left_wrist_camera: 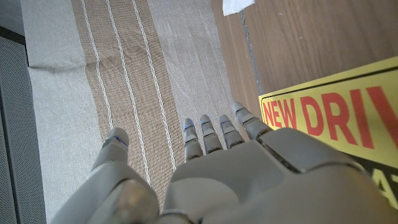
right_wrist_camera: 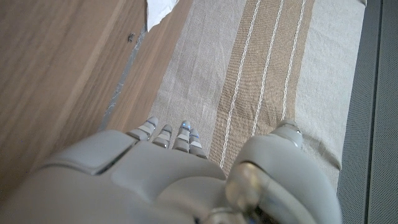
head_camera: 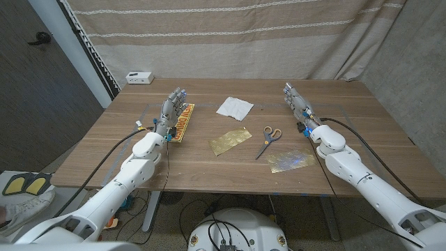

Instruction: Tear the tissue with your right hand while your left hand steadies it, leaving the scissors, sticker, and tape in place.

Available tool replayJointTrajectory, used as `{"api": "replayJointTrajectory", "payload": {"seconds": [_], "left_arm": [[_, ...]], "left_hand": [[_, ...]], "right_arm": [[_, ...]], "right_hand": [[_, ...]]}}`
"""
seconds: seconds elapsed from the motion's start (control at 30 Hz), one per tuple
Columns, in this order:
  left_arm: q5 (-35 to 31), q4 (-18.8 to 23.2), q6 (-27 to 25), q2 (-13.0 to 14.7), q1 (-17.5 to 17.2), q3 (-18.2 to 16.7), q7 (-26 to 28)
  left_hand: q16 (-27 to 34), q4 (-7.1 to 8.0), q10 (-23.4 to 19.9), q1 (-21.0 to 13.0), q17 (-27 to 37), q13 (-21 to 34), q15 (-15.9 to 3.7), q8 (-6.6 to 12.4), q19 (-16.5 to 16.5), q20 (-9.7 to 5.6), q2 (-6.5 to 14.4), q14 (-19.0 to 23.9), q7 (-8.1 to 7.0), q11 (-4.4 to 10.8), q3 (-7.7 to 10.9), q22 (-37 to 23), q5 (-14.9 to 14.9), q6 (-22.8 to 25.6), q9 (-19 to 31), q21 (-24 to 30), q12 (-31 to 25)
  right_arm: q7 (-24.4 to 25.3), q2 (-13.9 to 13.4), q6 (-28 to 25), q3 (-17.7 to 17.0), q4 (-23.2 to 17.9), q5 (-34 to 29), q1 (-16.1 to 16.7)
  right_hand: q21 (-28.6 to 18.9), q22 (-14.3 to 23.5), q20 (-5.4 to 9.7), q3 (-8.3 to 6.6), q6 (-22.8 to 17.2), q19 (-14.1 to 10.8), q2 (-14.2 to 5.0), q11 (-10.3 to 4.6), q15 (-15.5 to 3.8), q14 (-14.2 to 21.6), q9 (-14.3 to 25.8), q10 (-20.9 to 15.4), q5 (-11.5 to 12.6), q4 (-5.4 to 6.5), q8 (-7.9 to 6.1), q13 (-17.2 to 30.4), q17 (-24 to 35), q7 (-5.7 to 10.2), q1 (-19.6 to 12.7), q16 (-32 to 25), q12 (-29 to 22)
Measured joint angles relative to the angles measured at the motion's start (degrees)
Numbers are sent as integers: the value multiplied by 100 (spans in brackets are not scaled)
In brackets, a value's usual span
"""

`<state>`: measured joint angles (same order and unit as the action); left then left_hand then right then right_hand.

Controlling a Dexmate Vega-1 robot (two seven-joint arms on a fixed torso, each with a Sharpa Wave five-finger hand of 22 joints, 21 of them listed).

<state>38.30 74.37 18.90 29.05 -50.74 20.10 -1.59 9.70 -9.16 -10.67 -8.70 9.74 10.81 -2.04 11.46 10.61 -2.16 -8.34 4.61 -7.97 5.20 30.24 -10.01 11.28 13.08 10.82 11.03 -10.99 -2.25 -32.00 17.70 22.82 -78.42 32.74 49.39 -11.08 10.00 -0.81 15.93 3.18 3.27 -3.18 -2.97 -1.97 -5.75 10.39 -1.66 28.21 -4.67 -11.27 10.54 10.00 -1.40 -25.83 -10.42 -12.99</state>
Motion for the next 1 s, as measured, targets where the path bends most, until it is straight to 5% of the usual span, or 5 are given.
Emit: {"api": "replayJointTrajectory", "payload": {"seconds": [0.4,0.63,1.0], "left_arm": [[-69,180,61,15,-111,0,94],[-125,254,70,7,-146,21,167],[-188,295,57,-25,-166,96,217]], "left_hand": [[0,24,-22,-23,0,0,0,0,0,0,-23,0,20,-21,-24,0,0,64,0,0,0],[28,24,-22,-23,-1,0,0,21,1,0,-23,0,19,-21,-24,0,0,126,0,0,-28],[28,23,-116,-22,-1,-1,-1,22,1,0,-23,43,19,11,-24,1,0,187,-1,0,-28]], "right_arm": [[73,-224,-46,80,-219,-328,0],[94,-403,-144,96,-376,-495,13],[102,-670,-401,114,-627,-684,44]], "right_hand": [[0,0,54,1,-33,-54,0,-2,3,2,0,2,0,-47,0,0,0,33,-120,0,0],[0,0,246,1,-163,-143,-1,-177,-7,54,1,-7,40,-47,-35,-1,-1,266,-180,0,0],[-44,-1,277,25,-161,-175,-31,-213,0,169,1,39,62,-71,-40,-1,-1,269,-210,0,23]]}}
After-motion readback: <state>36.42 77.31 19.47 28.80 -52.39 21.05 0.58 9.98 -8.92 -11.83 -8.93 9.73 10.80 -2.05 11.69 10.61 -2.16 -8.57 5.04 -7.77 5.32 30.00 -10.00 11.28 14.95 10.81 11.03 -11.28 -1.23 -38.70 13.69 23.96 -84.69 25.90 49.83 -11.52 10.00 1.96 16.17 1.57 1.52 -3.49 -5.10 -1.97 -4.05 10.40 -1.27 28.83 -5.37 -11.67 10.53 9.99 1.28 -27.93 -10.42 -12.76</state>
